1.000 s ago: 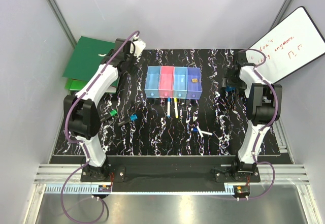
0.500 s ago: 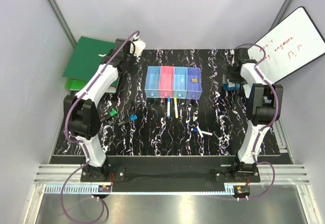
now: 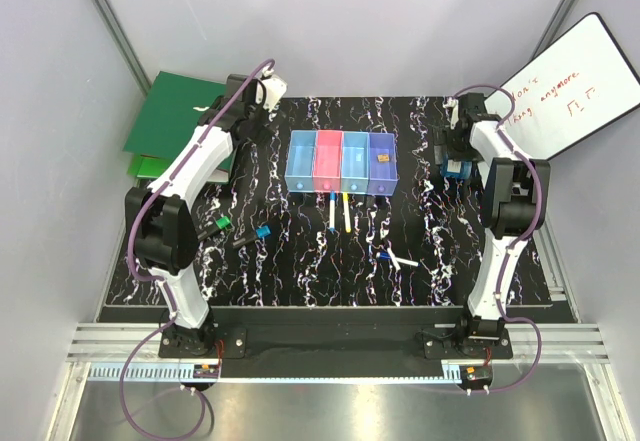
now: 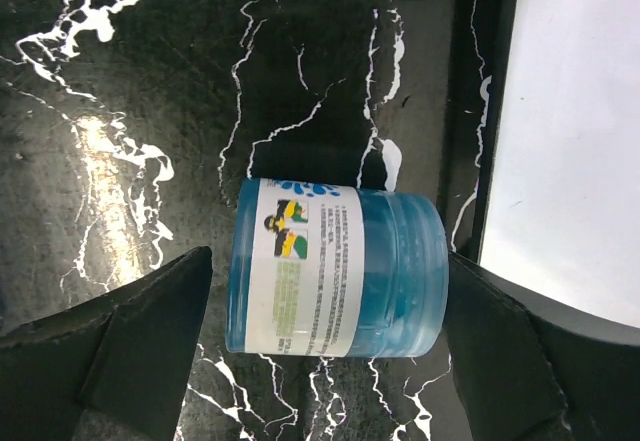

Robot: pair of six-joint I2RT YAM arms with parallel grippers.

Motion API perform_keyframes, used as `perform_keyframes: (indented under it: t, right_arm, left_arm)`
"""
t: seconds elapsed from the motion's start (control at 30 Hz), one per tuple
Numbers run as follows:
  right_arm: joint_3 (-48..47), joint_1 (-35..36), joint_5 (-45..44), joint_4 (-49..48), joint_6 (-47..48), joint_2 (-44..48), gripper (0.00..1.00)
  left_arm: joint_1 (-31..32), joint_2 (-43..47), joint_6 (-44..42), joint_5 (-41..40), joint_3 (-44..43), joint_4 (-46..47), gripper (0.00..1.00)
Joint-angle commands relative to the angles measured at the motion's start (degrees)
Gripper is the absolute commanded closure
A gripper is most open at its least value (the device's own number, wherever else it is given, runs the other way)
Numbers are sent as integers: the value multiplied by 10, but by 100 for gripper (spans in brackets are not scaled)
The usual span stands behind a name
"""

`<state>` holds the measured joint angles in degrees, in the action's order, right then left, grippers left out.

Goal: Sort the stationery into containers
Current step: Pick up the stationery from the center of the board.

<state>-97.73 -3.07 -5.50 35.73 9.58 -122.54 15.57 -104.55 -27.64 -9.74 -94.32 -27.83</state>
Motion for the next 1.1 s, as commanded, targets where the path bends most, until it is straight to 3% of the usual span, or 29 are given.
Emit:
perform_keyframes:
  t: [0.0,0.5,0.6,0.73,0.77,0.87,1.07]
  right_arm:
    - [-20,-1,39,3,-5,9,2]
    - [48,2,22,11,-5,58,10]
    - [61,2,25,10,-6,70,21]
    - [65,7,25,10,8,81,50]
    - [66,9,24,11,12,85,65]
    - [72,14,22,11,33,99,85]
    - [104,27,24,8,97,163,97]
  left_arm:
    - [2,-5,-7,-11,-31,3,1]
    - [6,0,-3,-8,-32,1,1]
    - [6,1,-1,-7,-31,1,1]
    - [8,6,0,-5,-25,1,1]
    - [8,8,0,-5,-24,2,1]
    - [10,13,0,-1,-14,1,1]
    - [15,29,-1,9,26,2,1]
